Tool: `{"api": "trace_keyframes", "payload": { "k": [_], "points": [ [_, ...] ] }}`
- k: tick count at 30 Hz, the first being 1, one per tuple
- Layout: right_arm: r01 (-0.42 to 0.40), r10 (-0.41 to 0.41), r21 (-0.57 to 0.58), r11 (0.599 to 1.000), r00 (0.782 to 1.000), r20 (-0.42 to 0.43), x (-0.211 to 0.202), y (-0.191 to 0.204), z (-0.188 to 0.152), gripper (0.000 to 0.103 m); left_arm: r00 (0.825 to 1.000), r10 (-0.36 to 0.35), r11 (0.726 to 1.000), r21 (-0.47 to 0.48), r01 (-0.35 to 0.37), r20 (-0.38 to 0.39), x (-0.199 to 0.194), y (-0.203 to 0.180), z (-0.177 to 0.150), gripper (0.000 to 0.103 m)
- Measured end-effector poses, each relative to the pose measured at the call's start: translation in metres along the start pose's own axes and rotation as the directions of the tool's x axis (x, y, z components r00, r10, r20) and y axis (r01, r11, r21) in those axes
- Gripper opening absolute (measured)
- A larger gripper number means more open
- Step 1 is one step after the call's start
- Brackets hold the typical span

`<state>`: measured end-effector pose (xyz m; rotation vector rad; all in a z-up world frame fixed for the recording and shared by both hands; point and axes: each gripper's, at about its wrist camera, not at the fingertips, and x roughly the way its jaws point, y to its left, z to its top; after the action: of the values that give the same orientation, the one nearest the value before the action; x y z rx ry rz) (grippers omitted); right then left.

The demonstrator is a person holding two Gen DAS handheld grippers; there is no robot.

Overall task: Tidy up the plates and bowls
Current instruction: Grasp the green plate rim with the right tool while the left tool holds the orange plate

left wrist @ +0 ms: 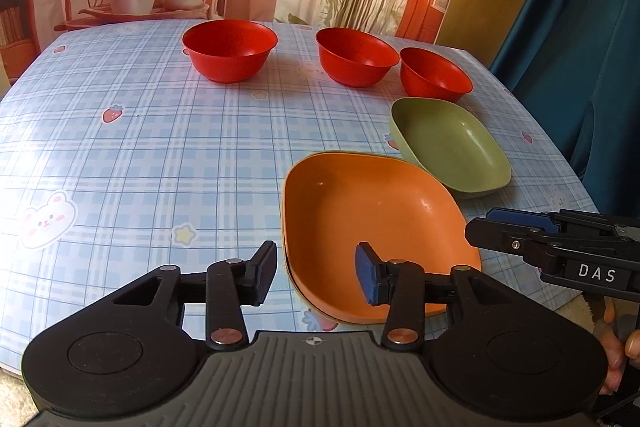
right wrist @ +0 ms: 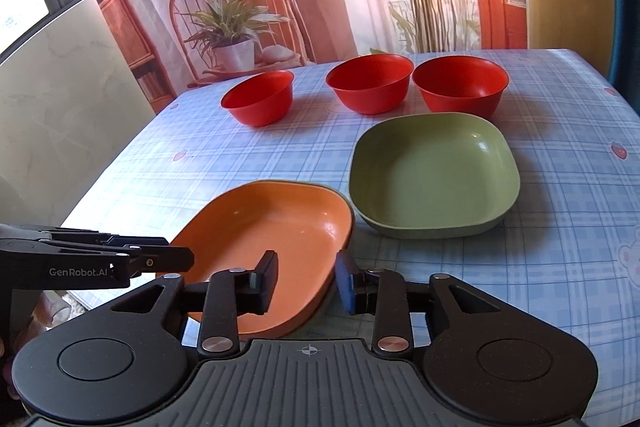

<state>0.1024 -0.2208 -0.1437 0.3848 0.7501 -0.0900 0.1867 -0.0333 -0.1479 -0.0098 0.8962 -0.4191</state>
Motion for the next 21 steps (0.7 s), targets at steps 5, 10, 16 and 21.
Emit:
{"api": "trace_keyframes", "payload": {
  "k": [5,10,16,21],
  "points": [
    [0.015,-0.016,0.027,1.0,1.0,0.024,-0.002,-0.01,0.002,0.037,1.0,0.01,1.0,-0.016,-0.01,0.012,-0.001,0.002,0.001,0.05],
    [0.049,-0.052,0.052,0.997,0.997,0.055,-0.004,-0.027,0.005,0.037,1.0,0.013,1.0,-0.021,-0.013,0.005,0.002,0.004,0.006,0.05],
    [0.109,-0.114,0.059,0.992,0.989,0.093,-0.002,-0.052,0.011,0.037,1.0,0.005,1.0,-0.031,-0.005,-0.008,0.01,0.002,0.022,0.05],
    [0.152,-0.159,0.071,0.986,0.98,0.12,0.004,-0.075,0.018,0.037,0.999,-0.038,0.999,-0.036,0.037,-0.022,0.026,-0.011,0.048,0.05]
  ]
}}
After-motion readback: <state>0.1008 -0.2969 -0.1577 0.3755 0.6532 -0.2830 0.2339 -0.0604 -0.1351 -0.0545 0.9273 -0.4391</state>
